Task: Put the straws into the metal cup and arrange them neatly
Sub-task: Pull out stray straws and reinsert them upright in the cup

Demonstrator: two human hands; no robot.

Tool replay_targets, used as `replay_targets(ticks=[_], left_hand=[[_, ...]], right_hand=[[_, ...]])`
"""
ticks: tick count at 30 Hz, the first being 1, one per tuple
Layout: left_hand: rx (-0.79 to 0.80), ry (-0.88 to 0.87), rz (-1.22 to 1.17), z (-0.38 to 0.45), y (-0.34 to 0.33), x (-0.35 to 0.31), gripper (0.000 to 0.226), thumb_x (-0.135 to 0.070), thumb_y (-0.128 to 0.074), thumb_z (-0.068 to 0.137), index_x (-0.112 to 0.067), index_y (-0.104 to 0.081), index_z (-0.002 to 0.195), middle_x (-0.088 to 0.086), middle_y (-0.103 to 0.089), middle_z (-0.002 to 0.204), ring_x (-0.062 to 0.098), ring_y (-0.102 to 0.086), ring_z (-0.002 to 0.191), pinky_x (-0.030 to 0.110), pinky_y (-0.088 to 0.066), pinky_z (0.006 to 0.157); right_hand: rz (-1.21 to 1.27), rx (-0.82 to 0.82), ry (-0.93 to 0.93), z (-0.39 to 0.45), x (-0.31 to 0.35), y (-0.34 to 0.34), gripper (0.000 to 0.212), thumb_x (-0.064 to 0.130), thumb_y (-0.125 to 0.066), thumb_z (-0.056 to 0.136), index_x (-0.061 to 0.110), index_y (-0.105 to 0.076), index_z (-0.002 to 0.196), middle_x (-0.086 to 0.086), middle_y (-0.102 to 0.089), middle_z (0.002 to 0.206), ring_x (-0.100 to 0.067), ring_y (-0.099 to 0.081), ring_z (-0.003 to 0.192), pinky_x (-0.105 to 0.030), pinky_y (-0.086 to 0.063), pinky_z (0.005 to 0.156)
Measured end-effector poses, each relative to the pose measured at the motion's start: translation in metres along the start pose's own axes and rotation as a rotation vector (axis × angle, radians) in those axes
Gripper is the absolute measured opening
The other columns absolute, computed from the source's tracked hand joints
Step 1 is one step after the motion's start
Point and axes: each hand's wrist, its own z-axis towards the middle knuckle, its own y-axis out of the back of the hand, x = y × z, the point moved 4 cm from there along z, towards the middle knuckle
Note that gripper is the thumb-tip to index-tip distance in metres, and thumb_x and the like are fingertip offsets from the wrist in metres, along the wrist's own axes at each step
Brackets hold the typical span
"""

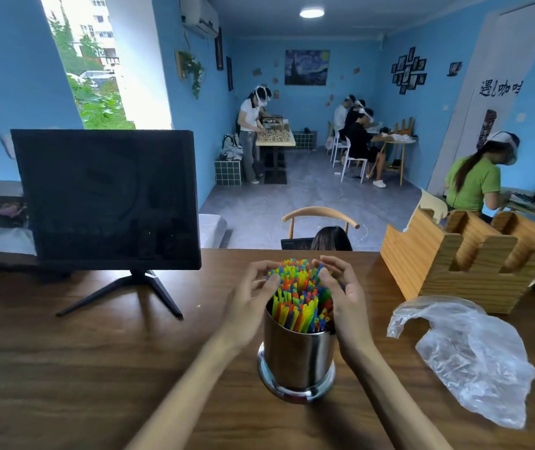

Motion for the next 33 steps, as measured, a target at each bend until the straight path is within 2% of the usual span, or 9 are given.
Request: replay_targets(ticks=[4, 6, 9, 13, 16, 18, 27, 31, 33], left_hand=[[-0.097, -0.036, -0.039, -0.001, -0.013, -0.004, 0.036, -0.056, -0.064, 0.093, -0.046, -0.053, 0.126, -0.035, -0.061, 0.117, -0.013, -0.055, 0.116, 0.015, -0.048, 0.093], [-0.112, -0.019, -0.034, 0.005, -0.014, -0.004, 0.044, -0.068, -0.060, 0.085, -0.054, -0.050, 0.126, -0.036, -0.057, 0.123, -0.013, -0.048, 0.125, 0.021, -0.044, 0.102], [-0.112, -0.009, -0.031, 0.015, -0.016, -0.007, 0.042, -0.065, -0.058, 0.083, -0.057, -0.053, 0.124, -0.032, -0.055, 0.128, -0.009, -0.049, 0.128, 0.028, -0.044, 0.106], [-0.089, -0.037, -0.029, 0.021, -0.027, -0.011, 0.033, -0.045, -0.057, 0.092, -0.037, -0.065, 0.123, -0.018, -0.067, 0.122, -0.002, -0.060, 0.116, 0.039, -0.050, 0.105], [-0.138, -0.029, -0.062, 0.020, -0.033, -0.007, 0.030, -0.039, -0.052, 0.093, -0.032, -0.072, 0.114, -0.013, -0.070, 0.116, 0.006, -0.064, 0.113, 0.046, -0.051, 0.103], [-0.179, -0.029, -0.067, 0.019, -0.035, -0.005, 0.030, -0.036, -0.049, 0.094, -0.031, -0.073, 0.111, -0.012, -0.071, 0.113, 0.007, -0.065, 0.110, 0.047, -0.052, 0.100], [-0.293, -0.053, -0.084, 0.017, -0.032, -0.003, 0.020, -0.028, -0.054, 0.098, -0.038, -0.070, 0.101, -0.011, -0.066, 0.109, 0.005, -0.064, 0.105, 0.046, -0.055, 0.096], [-0.278, -0.025, -0.117, 0.017, -0.030, -0.003, 0.020, -0.035, -0.051, 0.093, -0.038, -0.071, 0.096, -0.008, -0.070, 0.104, 0.014, -0.066, 0.104, 0.052, -0.055, 0.093], [-0.266, -0.016, -0.131, 0.016, -0.030, -0.002, 0.023, -0.035, -0.048, 0.093, -0.036, -0.071, 0.093, -0.006, -0.070, 0.101, 0.018, -0.067, 0.102, 0.055, -0.056, 0.092]], right_hand=[[-0.051, 0.022, 0.023, 0.000, 0.000, -0.003, 0.034, 0.049, -0.066, 0.092, 0.034, -0.062, 0.123, 0.010, -0.069, 0.122, -0.010, -0.068, 0.112, -0.036, -0.057, 0.092], [-0.117, 0.016, 0.039, 0.000, 0.000, -0.003, 0.035, 0.057, -0.064, 0.090, 0.040, -0.062, 0.121, 0.011, -0.069, 0.120, -0.009, -0.068, 0.111, -0.044, -0.057, 0.096], [-0.220, 0.024, 0.093, 0.000, 0.002, -0.006, 0.039, 0.066, -0.058, 0.086, 0.048, -0.061, 0.121, 0.015, -0.067, 0.123, -0.006, -0.065, 0.115, -0.047, -0.055, 0.099], [-0.268, 0.017, 0.168, -0.001, 0.004, -0.010, 0.029, 0.050, -0.059, 0.093, 0.044, -0.066, 0.121, 0.018, -0.068, 0.121, -0.004, -0.064, 0.116, -0.046, -0.052, 0.102], [-0.256, -0.019, 0.163, 0.001, 0.001, -0.010, 0.021, 0.025, -0.060, 0.099, 0.035, -0.074, 0.111, 0.016, -0.072, 0.115, -0.004, -0.065, 0.111, -0.046, -0.052, 0.100], [-0.259, -0.037, 0.143, 0.002, 0.000, -0.010, 0.025, 0.018, -0.058, 0.100, 0.035, -0.075, 0.108, 0.016, -0.072, 0.112, -0.003, -0.066, 0.109, -0.044, -0.053, 0.100], [-0.216, -0.095, 0.080, 0.004, 0.001, -0.008, 0.016, 0.022, -0.059, 0.101, 0.032, -0.071, 0.101, 0.012, -0.074, 0.100, -0.009, -0.069, 0.098, -0.043, -0.059, 0.087], [-0.156, -0.051, 0.046, 0.003, 0.008, -0.009, 0.019, 0.024, -0.054, 0.104, 0.023, -0.072, 0.096, 0.007, -0.074, 0.097, -0.010, -0.070, 0.094, -0.034, -0.056, 0.081], [-0.141, -0.012, 0.057, 0.001, 0.009, -0.010, 0.025, 0.034, -0.053, 0.103, 0.019, -0.072, 0.098, 0.004, -0.074, 0.097, -0.012, -0.071, 0.094, -0.034, -0.057, 0.082]])
